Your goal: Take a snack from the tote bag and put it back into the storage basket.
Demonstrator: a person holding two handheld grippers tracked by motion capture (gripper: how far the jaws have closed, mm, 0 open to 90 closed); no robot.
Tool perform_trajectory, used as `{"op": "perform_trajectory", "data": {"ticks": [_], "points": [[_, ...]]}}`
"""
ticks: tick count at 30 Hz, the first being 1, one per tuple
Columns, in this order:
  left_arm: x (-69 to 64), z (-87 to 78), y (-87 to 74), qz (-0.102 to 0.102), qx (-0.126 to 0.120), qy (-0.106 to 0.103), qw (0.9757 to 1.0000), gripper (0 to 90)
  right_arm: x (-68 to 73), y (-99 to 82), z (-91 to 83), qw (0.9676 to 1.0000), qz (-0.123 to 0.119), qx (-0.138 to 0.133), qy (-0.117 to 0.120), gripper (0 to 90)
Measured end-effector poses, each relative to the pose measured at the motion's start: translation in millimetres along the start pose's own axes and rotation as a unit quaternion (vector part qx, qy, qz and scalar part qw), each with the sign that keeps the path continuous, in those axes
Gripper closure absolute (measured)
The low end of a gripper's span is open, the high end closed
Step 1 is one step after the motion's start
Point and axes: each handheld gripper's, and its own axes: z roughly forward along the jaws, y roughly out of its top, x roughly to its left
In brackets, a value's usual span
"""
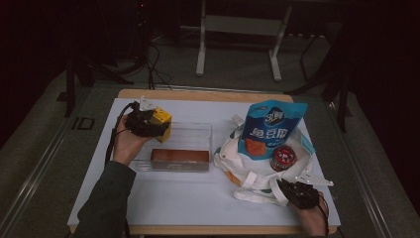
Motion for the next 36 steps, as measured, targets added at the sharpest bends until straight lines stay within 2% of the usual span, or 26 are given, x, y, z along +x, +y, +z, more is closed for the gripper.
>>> {"op": "perform_trajectory", "data": {"ticks": [15, 22, 29, 36], "points": [[0.0, 3.2, -17.9, -0.014, 0.017, 0.013, 0.9997, 29.0, -0.7, 0.5, 0.3, 1.0000, 0.001, 0.001, 0.003, 82.7], [2.3, 3.7, -35.7, -0.028, 0.022, 0.016, 0.9992, 28.9, -0.2, 0.6, 0.4, 1.0000, 0.001, 0.002, 0.001, 82.7], [2.9, 3.8, -43.7, -0.033, 0.025, 0.019, 0.9989, 28.8, -0.2, 0.5, 0.4, 1.0000, 0.000, 0.002, 0.001, 82.7], [0.8, 8.5, -53.8, -0.037, 0.041, 0.023, 0.9982, 28.6, -0.2, 0.5, 0.3, 1.0000, 0.000, 0.002, 0.001, 82.7]]}}
